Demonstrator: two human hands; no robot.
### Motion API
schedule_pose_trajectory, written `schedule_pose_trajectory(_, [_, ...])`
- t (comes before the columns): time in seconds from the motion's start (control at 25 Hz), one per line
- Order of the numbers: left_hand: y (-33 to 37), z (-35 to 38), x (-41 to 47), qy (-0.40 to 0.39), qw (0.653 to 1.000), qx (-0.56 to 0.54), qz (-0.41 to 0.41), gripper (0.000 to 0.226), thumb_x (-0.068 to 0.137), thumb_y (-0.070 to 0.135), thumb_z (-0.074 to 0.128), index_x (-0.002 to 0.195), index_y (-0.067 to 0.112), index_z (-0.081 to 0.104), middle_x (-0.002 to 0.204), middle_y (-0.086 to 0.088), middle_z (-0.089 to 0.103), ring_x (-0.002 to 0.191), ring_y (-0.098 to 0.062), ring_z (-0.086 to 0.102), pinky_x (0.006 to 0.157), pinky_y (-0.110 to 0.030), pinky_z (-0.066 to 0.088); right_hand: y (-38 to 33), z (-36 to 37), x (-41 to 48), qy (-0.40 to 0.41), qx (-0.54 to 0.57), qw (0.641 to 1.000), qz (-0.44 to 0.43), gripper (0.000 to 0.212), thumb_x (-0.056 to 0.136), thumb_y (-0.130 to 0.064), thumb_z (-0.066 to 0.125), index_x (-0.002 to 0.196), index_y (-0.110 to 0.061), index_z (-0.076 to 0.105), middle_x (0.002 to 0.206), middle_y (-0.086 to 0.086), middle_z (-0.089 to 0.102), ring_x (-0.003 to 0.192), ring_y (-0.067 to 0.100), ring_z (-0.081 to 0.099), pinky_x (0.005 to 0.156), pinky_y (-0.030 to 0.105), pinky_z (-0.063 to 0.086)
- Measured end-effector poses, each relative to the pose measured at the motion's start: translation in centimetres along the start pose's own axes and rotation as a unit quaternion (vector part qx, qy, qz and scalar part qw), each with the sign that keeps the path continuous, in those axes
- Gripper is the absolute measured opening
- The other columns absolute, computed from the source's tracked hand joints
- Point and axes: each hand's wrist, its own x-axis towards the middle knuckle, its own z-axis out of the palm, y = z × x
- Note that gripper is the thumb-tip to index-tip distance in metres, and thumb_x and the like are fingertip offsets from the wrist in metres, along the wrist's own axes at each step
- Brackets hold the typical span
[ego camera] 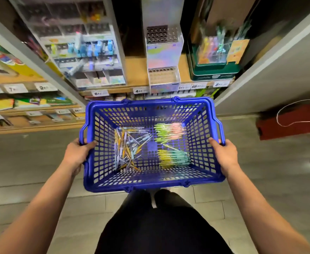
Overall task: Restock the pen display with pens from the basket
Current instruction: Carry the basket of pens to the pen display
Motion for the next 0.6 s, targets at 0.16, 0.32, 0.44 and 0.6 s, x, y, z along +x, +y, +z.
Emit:
schedule_pose_trajectory(0.16, [-3.1, -0.5, 3.5, -0.02, 1.0, 0.012, -0.003, 0.03, 0.092, 0.008, 0.072, 0.118, -0.005, 0.065, 0.114, -0.03, 0.07, 0.105, -0.044, 0.068, 0.099, -0.059, 0.052, 1.4, 3.6, 2.7, -0.024, -0.041, 0.999, 0.0, 0.03, 0.081, -0.041, 0.081, 0.093, -0.015, 0.071, 0.087, 0.002, 0.076, 0.08, 0.02, 0.073, 0.081, 0.036, 0.058])
schedule_pose_trajectory(0.32, [-6.7, 0.7, 8.1, -0.017, 0.999, 0.041, -0.001, 0.014, 0.093, 0.015, 0.072, 0.103, 0.005, 0.07, 0.105, -0.025, 0.073, 0.092, -0.038, 0.07, 0.086, -0.052, 0.059, 4.2, 7.7, 6.7, -0.067, -0.046, 0.996, 0.032, 0.035, 0.084, -0.03, 0.081, 0.107, -0.007, 0.07, 0.099, 0.014, 0.076, 0.092, 0.029, 0.073, 0.089, 0.045, 0.059])
schedule_pose_trajectory(0.44, [-11.3, 2.2, 12.7, -0.022, 0.996, 0.08, -0.026, 0.01, 0.094, 0.017, 0.071, 0.097, 0.008, 0.067, 0.091, -0.016, 0.071, 0.079, -0.03, 0.065, 0.055, -0.033, 0.053, 8.2, 11.3, 11.0, -0.083, -0.082, 0.992, 0.053, 0.018, 0.087, -0.025, 0.078, 0.095, -0.011, 0.069, 0.093, 0.01, 0.074, 0.084, 0.025, 0.07, 0.076, 0.03, 0.059])
schedule_pose_trajectory(0.6, [-16.7, 4.6, 18.8, -0.067, 0.987, 0.133, -0.056, 0.013, 0.097, -0.002, 0.059, 0.108, -0.006, 0.065, 0.083, -0.017, 0.066, 0.057, -0.021, 0.062, 0.038, -0.023, 0.045, 12.9, 15.6, 17.0, -0.118, -0.146, 0.98, 0.063, 0.009, 0.093, -0.014, 0.07, 0.101, -0.008, 0.07, 0.103, 0.016, 0.071, 0.082, 0.028, 0.068, 0.071, 0.023, 0.057])
